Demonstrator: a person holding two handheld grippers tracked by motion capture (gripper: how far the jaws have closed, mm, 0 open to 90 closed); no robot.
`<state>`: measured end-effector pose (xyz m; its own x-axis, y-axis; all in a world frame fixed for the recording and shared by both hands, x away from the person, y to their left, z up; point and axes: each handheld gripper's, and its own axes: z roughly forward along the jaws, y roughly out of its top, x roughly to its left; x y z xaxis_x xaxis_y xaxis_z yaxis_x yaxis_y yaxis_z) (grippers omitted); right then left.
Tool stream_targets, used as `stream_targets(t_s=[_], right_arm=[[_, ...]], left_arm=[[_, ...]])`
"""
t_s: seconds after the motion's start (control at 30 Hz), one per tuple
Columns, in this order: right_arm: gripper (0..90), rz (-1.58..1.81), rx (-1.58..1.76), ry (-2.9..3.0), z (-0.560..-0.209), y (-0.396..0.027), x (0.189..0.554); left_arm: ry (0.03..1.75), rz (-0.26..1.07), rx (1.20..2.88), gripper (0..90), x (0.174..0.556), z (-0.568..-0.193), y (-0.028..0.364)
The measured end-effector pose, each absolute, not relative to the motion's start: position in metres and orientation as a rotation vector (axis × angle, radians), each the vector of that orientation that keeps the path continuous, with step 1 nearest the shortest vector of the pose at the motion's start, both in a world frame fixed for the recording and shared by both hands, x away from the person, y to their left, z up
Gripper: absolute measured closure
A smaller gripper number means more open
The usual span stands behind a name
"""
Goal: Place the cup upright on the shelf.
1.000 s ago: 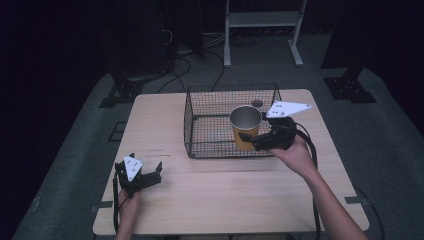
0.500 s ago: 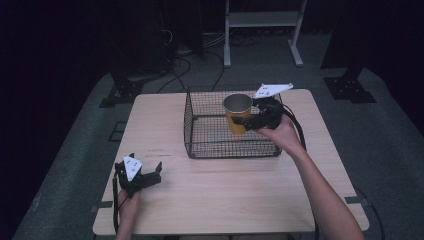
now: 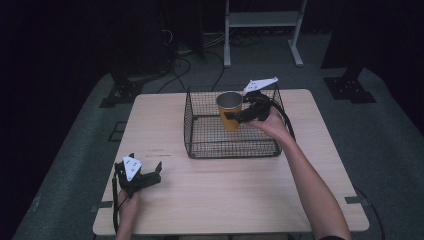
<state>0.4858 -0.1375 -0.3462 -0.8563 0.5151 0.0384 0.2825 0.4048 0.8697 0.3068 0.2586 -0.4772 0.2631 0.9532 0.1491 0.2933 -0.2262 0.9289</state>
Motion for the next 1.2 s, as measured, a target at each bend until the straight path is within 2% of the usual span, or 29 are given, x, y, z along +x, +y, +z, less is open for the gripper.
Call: stream_targets(t_s=[0.63,1.2], right_arm=[[13.9,1.244,0.747,2.564,-0.393,-0.126,0.525],[13.8,1.168,0.720,2.611,-0.405,-0.115,0.525]], left_arm=[[1.161,0.983,1.693,0.0,0.307,-0.477,0.260],[1.162,0.982,1.692,0.0,0.307,-0.477,0.260]])
